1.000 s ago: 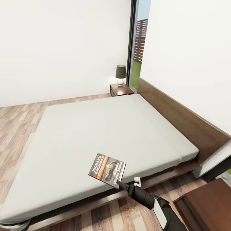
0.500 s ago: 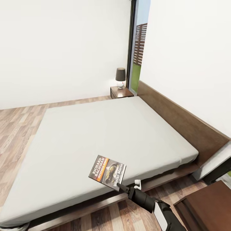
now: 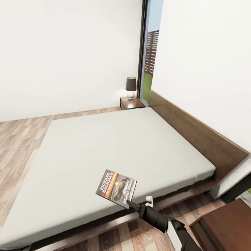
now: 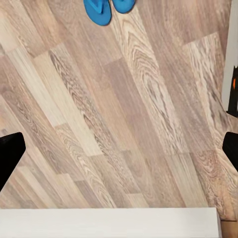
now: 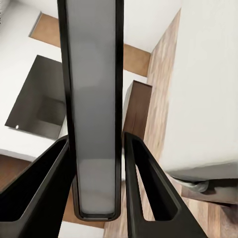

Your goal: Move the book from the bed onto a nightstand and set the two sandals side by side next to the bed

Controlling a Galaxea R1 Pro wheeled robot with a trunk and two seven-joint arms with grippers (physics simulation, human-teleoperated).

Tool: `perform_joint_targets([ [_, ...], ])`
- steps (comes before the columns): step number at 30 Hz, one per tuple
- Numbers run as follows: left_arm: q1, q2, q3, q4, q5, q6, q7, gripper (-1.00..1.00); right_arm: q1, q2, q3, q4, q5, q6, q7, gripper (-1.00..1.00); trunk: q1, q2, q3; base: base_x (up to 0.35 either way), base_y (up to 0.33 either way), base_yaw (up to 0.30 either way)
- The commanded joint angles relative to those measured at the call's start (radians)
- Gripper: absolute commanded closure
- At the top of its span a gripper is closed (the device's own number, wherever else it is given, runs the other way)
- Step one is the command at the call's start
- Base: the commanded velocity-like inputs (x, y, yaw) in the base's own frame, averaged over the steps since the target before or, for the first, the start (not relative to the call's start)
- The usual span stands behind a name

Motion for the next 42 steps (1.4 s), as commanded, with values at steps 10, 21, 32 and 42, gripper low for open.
perform_joint_targets([
  [10, 0.0, 0.0, -0.008, -0.002, 0.009, -0.001, 0.003, -1.0, 0.042, 0.001, -0.002, 0.0, 0.0, -0.007, -0.016, 1.0, 0.001, -0.002, 0.014, 0.0, 0.0, 0.0],
  [21, 0.0, 0.0, -0.007, -0.002, 0.01, -0.003, 0.003, -1.0, 0.069, 0.002, 0.016, 0.001, 0.036, -0.017, -0.026, 1.0, 0.001, -0.002, 0.032, 0.0, 0.0, 0.0],
  [32, 0.0, 0.0, -0.007, -0.002, 0.012, -0.004, 0.003, -1.0, 0.096, 0.001, 0.022, 0.001, 0.065, -0.017, -0.026, 1.0, 0.001, -0.002, 0.049, 0.0, 0.0, 0.0],
  [42, 0.0, 0.0, -0.006, -0.003, 0.012, -0.005, 0.003, -1.0, 0.109, 0.0, 0.025, 0.001, 0.069, -0.017, -0.026, 1.0, 0.001, -0.002, 0.065, 0.0, 0.0, 0.0],
])
